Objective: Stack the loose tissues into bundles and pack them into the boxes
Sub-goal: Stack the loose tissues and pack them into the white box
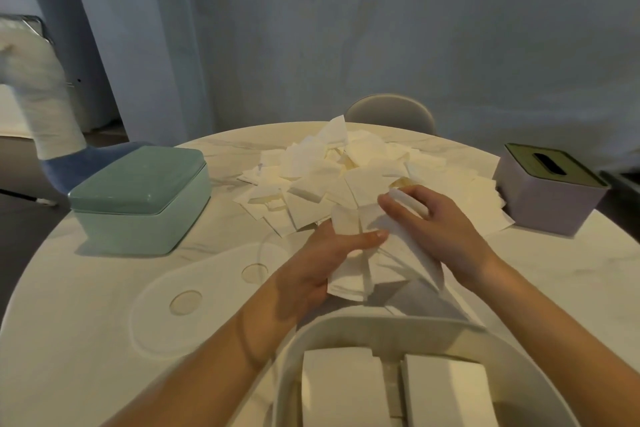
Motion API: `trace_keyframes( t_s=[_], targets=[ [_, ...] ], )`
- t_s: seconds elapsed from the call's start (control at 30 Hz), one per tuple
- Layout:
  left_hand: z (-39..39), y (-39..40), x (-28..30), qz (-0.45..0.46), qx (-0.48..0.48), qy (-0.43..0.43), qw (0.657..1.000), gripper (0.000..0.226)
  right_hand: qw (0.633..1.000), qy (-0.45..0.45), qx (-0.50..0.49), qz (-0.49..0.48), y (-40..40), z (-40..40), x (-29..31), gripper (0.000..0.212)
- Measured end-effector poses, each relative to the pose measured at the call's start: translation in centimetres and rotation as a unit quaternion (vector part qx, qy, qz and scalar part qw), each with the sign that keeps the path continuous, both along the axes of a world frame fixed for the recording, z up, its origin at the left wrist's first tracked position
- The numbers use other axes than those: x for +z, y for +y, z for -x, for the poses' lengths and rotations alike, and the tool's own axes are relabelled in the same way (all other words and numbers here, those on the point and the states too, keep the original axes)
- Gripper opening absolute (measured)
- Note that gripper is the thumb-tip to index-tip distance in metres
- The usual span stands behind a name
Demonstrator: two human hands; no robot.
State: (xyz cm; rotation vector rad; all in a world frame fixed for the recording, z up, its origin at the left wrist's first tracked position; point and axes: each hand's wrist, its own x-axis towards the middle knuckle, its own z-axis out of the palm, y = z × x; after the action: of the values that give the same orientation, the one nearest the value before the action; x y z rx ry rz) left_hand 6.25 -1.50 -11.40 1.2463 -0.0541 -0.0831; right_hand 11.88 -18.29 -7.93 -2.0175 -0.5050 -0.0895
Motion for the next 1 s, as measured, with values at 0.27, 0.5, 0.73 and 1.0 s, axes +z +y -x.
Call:
trace_keyframes(
  t_s=[0.27, 0.5, 0.73, 1.0],
  targets=[
    [-1.3, 1.4, -0.4, 0.101, 0.043, 0.068, 0.992, 0.051, 0.984, 0.133, 0.094, -0.066, -2.1, -0.6, 1.6, 0.026],
    [0.0, 1.1, 0.0, 0.085, 0.017, 0.069, 0.994, 0.04, 0.994, 0.042, 0.1, 0.0, -0.5, 0.6, 0.3, 0.034],
    [0.5, 0.0, 0.9, 0.147, -0.014, 0.112, 0.983, 0.043, 0.991, -0.05, 0.04, 0.114, -1.0, 0.0, 0.0, 0.048],
    [-0.9, 1.1, -0.8, 0.152, 0.037, 0.123, 0.98, 0.05, 0.993, 0.043, 0.104, 0.024, -2.5, -0.1, 2.0, 0.039]
  ],
)
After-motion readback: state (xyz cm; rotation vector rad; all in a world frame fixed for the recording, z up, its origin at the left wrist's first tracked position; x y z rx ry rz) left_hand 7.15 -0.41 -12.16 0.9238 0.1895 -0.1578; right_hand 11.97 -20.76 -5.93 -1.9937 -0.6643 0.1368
